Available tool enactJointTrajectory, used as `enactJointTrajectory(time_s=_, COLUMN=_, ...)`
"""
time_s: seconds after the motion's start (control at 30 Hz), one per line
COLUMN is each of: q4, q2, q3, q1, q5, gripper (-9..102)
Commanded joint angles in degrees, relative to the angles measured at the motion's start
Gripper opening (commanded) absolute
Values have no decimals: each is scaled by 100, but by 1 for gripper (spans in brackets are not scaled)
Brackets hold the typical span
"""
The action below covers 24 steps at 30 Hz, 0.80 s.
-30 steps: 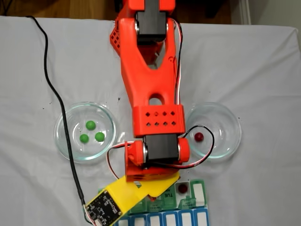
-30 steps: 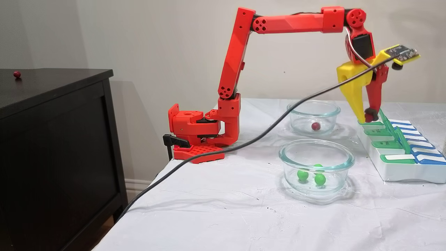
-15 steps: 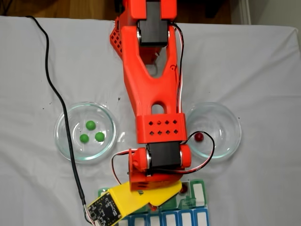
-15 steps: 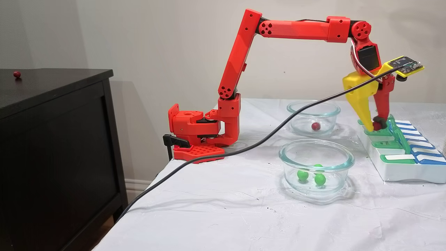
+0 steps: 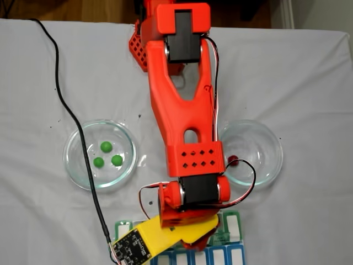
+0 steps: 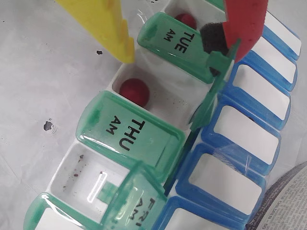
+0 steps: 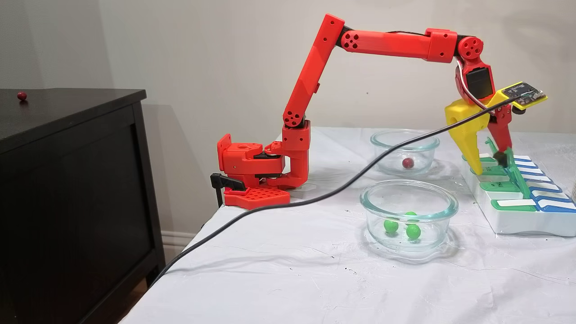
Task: Sort medicines into box.
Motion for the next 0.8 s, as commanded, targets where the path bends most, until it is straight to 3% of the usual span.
enactJointTrajectory(time_s=0.0, q4=44, q2=721, q3=-396, q1=-123, q5=9, gripper=26)
enactJointTrajectory(time_s=0.17, q4=114, q2=1749, q3=26, q1=-378, q5=439, gripper=0)
enactJointTrajectory(time_s=0.43, q4=765, q2=2619, q3=932, q1=-1477, q5=-70, gripper=0)
enactJointTrajectory(time_s=0.7, q4=896, q2=3015, q3=2101, q1=-2145, q5=1257, gripper=0)
enactJointTrajectory(time_s=0.77, q4=888, q2=3023, q3=2241, q1=-2224, q5=1389, gripper=5)
